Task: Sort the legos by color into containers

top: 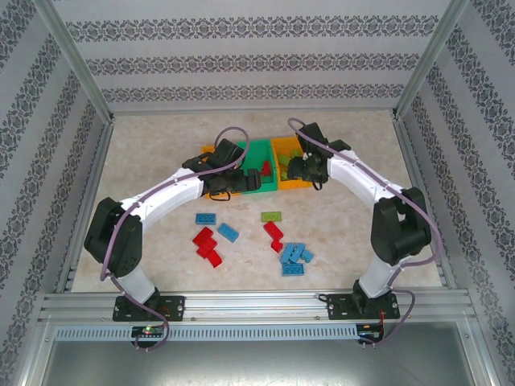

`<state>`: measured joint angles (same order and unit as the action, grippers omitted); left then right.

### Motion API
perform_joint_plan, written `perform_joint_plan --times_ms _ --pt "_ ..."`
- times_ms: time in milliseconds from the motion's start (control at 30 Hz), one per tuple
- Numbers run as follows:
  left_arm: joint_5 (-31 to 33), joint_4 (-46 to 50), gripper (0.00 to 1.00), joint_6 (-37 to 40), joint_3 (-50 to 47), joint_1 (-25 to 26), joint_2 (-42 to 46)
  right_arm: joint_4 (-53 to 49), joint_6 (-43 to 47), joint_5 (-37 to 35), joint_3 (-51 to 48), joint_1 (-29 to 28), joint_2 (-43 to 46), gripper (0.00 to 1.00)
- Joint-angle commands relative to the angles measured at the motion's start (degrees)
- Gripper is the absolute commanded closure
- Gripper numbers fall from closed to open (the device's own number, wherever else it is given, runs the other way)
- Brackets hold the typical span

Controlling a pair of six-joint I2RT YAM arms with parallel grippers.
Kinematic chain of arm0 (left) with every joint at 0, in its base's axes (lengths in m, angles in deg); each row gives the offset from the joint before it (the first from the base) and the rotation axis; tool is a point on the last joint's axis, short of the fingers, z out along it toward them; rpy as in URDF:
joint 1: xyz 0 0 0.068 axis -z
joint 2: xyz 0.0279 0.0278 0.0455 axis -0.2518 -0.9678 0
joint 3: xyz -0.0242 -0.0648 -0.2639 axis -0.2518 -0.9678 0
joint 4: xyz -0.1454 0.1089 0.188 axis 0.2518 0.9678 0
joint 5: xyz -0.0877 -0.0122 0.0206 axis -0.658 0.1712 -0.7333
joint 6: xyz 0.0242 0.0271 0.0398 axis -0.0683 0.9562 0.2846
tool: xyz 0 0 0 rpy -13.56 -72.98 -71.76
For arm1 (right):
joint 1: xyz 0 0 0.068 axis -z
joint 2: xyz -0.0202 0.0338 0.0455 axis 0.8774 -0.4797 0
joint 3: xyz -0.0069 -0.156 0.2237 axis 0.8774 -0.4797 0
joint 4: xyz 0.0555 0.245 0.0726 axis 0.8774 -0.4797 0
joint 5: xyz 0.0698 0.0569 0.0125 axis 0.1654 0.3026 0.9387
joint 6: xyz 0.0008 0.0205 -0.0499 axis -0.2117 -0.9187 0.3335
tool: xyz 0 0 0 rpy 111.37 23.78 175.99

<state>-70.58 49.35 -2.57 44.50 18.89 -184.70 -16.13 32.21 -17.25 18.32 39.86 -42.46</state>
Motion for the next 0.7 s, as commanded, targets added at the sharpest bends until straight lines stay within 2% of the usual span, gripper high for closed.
perform_joint_plan --times_ms 0,367,667 --pt "0.5 2.3 0.0 0.0 -1.0 2.1 0.7 -0.5 3.0 0.5 5.5 1.0 -4.7 0.35" --pt "1.6 7.0 0.0 -2.6 3.9 8.5 -7.2 -1.8 4.1 1.3 19.1 2.7 -16.9 0.3" --pt "1.1 9.6 0.01 -4.0 10.2 11.4 -13.9 -1.2 4.3 4.0 20.2 2.9 -17.1 0.17"
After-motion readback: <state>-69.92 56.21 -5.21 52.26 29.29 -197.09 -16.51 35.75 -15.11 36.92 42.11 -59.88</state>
